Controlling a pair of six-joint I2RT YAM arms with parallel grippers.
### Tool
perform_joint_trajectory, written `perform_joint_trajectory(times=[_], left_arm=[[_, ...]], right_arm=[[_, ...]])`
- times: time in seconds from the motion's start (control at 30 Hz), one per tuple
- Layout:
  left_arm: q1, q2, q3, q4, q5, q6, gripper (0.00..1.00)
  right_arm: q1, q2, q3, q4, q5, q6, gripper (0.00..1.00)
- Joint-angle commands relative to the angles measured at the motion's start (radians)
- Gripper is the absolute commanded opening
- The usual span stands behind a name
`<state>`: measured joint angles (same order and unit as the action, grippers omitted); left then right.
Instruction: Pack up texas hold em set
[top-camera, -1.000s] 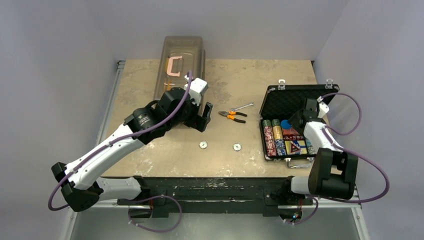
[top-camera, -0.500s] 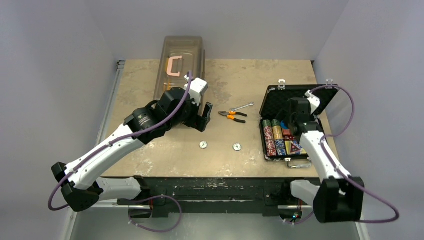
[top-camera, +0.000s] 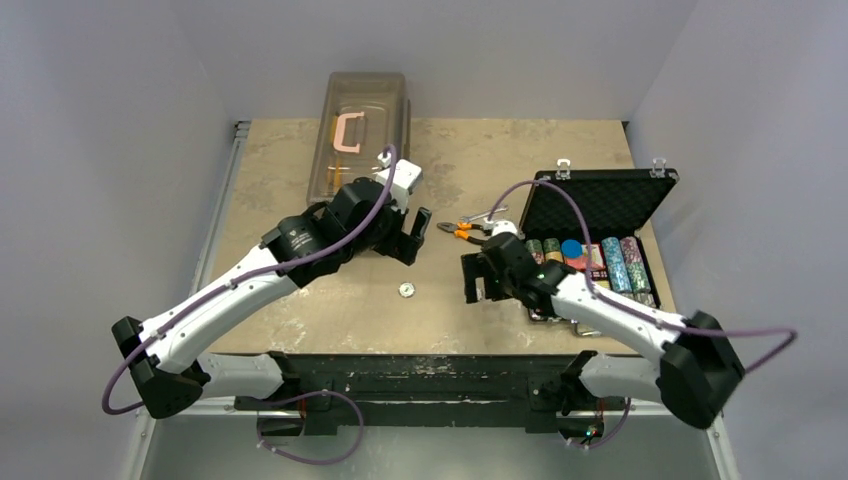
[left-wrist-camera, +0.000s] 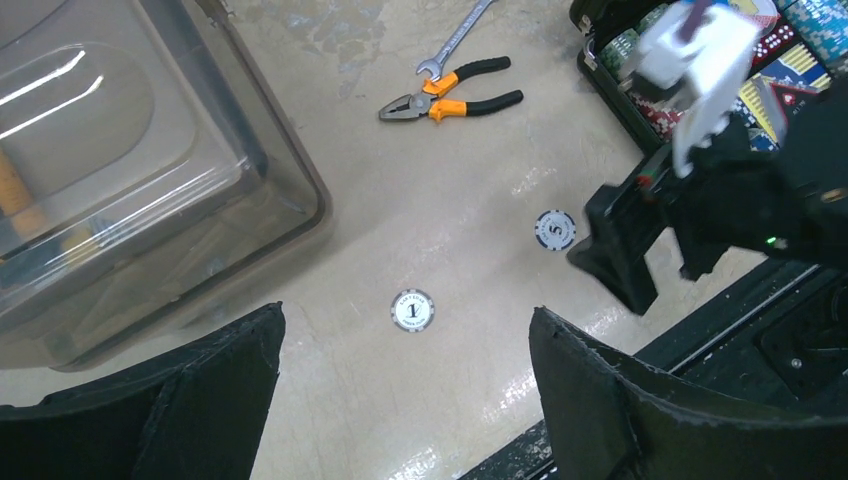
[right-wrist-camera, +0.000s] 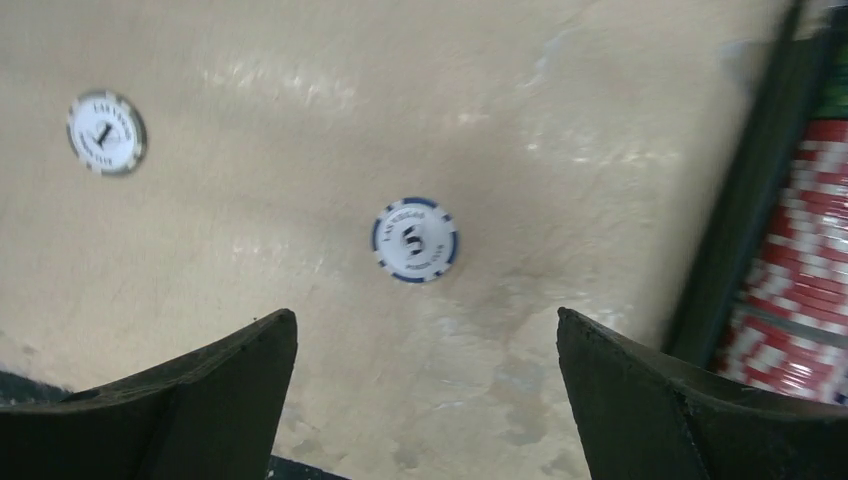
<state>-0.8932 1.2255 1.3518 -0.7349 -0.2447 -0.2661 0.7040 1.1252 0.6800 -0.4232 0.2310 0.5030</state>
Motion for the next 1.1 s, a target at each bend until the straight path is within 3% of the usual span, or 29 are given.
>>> perform_joint_trajectory(times=[0.0,0.1,0.27,0.4,0.67,1.07], left_arm=[[-0.033,-0.004,-0.029,0.054,-0.079,0.008,0.89],[-0.039,-0.027,-0.082,0.045,-0.071,-0.075,0.89],[-0.037,-0.146,-0.32,0.159,0.066,-0.365,0.89],[-0.038,-0.239,-0.488,0.231,0.157,-0.526,0.89],[-0.039,-0.363,-0.6,0.125,0.143,-0.595,0.9],[-0.038,-0.354,-0.697,0.194,0.184,-0.69,0.89]], right_arm=[[0.076,0.159,0.109,-0.025,-0.066,-0.018,0.95],[0.102,0.229,0.148,-0.057,-0.033,0.013,0.89],[0.101,0.326,0.194,-0.113,0.0,0.04,0.79],[0.101,0.331,0.149,-0.046,-0.015,0.07,0.73],[0.1,0.402,0.153,0.018,0.02,0.06,0.7],[0.1,0.447,0.164,0.03,0.053,0.058,0.64]])
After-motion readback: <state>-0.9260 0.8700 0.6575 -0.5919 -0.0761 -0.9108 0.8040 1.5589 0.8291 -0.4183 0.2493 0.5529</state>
